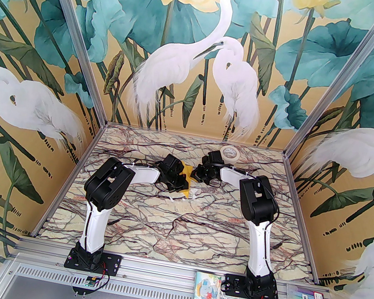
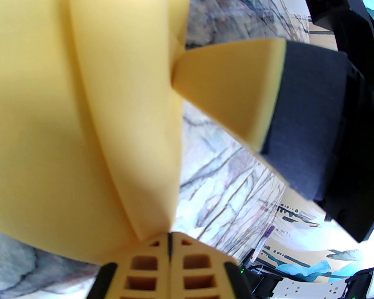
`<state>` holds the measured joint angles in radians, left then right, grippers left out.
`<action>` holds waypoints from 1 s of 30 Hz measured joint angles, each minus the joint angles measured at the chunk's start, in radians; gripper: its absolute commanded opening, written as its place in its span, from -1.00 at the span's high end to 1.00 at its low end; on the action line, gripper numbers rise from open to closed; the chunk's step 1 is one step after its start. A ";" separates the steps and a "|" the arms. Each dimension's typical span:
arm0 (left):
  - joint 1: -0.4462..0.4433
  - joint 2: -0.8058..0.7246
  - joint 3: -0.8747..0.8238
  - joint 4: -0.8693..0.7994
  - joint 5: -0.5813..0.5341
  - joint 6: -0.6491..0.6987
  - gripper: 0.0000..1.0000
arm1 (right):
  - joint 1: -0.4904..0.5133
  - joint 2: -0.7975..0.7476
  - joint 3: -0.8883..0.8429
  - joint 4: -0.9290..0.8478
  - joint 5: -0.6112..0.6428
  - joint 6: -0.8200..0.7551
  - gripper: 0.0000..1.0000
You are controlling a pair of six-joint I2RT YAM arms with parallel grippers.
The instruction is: Fold a paper plane with a square sheet of paper (fold left side to right side)
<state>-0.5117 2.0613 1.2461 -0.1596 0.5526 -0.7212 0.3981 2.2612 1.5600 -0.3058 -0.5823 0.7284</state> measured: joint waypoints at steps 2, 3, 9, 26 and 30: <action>0.000 0.000 0.000 0.000 0.000 0.000 1.00 | 0.000 0.000 0.006 -0.003 0.001 0.000 1.00; 0.000 0.000 0.000 0.000 0.000 0.000 1.00 | 0.000 0.000 0.008 -0.005 0.003 0.000 1.00; 0.000 0.001 0.000 0.000 0.000 0.000 1.00 | 0.000 0.004 0.016 -0.013 0.007 -0.001 1.00; -0.002 0.020 0.032 -0.043 -0.014 0.000 1.00 | 0.002 0.022 0.032 -0.024 0.006 -0.002 1.00; -0.004 0.029 0.048 -0.062 -0.017 0.000 1.00 | 0.002 0.022 0.033 -0.024 0.006 -0.002 1.00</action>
<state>-0.5156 2.0903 1.2938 -0.2214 0.5354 -0.7216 0.3996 2.2833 1.5929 -0.3294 -0.5758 0.7269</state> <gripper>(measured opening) 0.047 0.033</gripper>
